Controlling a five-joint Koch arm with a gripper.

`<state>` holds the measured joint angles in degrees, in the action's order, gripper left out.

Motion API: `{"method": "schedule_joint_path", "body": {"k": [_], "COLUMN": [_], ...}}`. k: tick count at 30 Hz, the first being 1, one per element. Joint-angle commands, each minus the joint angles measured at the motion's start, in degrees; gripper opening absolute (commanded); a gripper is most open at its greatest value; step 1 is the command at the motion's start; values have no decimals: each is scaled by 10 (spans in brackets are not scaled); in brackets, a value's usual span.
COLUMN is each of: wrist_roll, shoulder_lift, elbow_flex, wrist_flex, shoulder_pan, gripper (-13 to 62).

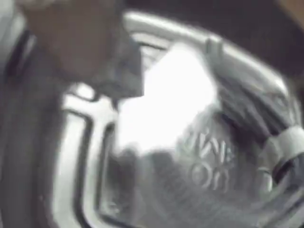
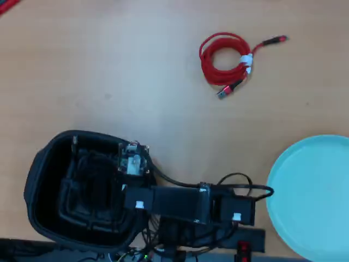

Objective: Put a black charging cable in a black bowl and put a red charging cable in a green bowl

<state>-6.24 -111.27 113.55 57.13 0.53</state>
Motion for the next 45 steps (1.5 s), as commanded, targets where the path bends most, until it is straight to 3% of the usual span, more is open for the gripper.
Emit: {"method": "schedule_joint_path", "body": {"k": [1,9,17,21,26,32,45], "wrist_roll": [2,2,-9,-21,-18,-21,-18], "shoulder_lift": [-5,-9,1,73,164,256,265], "elbow_flex": [-40,-109,-336,-410,-441,-458,-475], "wrist_flex": [-2,108,274,296,263,226,238], "shoulder_pan": [1,-46,-163,-253,-403,-495,-596], "gripper": [487,501,503,503,501,501,502]}}
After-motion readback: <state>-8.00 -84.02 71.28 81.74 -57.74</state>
